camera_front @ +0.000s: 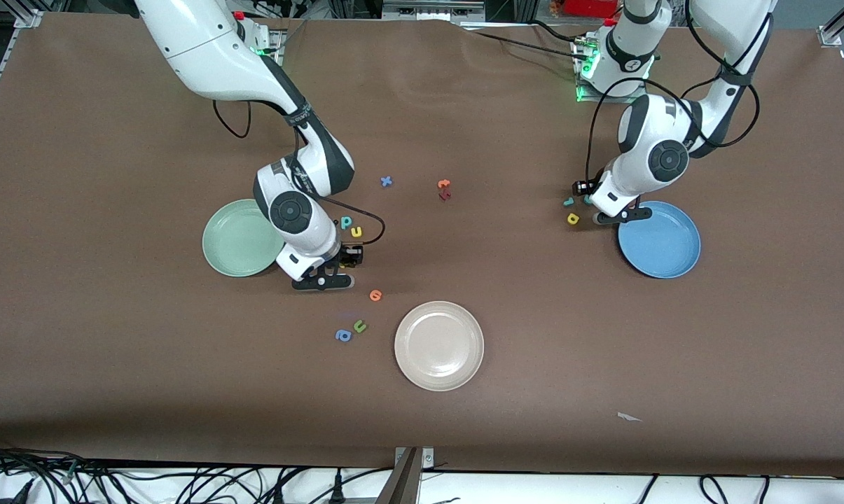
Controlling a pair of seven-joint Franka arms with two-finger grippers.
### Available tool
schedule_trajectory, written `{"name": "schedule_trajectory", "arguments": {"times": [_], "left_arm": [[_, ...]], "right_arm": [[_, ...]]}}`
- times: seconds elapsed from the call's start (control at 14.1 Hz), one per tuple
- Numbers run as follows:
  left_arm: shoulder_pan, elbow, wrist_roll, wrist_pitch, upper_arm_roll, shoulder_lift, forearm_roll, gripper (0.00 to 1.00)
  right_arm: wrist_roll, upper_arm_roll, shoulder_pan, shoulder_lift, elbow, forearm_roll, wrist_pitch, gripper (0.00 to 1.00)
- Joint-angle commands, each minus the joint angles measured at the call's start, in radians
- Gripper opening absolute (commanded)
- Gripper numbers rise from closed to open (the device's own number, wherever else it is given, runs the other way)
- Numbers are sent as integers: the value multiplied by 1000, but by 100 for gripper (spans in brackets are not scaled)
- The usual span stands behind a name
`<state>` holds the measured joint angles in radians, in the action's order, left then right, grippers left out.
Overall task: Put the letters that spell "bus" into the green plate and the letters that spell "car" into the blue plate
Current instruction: 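Drop the yellow letter in the green plate while the left gripper grasps teal c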
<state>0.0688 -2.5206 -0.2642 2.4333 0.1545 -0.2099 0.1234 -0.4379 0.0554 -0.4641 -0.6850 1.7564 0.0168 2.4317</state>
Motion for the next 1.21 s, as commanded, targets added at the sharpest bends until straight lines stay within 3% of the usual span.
{"name": "schedule_trajectory", "arguments": {"times": [0.0,0.07,0.14,0.28,0.35,0.43,0.71,0.85,0.99,1.06,1.13], "left_arm": [[-3,-10,45,71,-3,-19,-11,64],[-9,-10,62,87,-3,-25,-11,64],[-12,-10,75,89,-3,-25,-11,64],[-23,-10,98,89,-3,-25,-11,64],[-23,-10,99,89,-3,-25,-11,64],[-23,-10,99,89,-3,-25,-11,64],[-23,-10,99,89,-3,-25,-11,46],[-23,-10,99,89,-3,-26,-11,35],[-23,-10,99,89,-3,-26,-11,31],[-23,-10,99,89,-3,-26,-11,28],[-23,-10,99,89,-3,-26,-11,19]], "right_arm": [[-15,-8,-11,5,22,-3,24,58],[-15,-8,-11,5,22,-3,24,57],[-15,-8,-11,5,22,-3,24,49],[-5,-6,-11,5,22,-4,24,22],[-4,-8,-11,7,20,-4,24,19],[-1,-6,-11,10,20,-4,21,18],[19,-15,-7,59,8,-4,-46,17],[76,-57,-5,114,6,-4,-146,17],[158,-104,-4,156,28,-4,-232,17],[203,-132,-2,188,72,-4,-235,17],[244,-152,-4,226,139,-4,-226,17]]}}
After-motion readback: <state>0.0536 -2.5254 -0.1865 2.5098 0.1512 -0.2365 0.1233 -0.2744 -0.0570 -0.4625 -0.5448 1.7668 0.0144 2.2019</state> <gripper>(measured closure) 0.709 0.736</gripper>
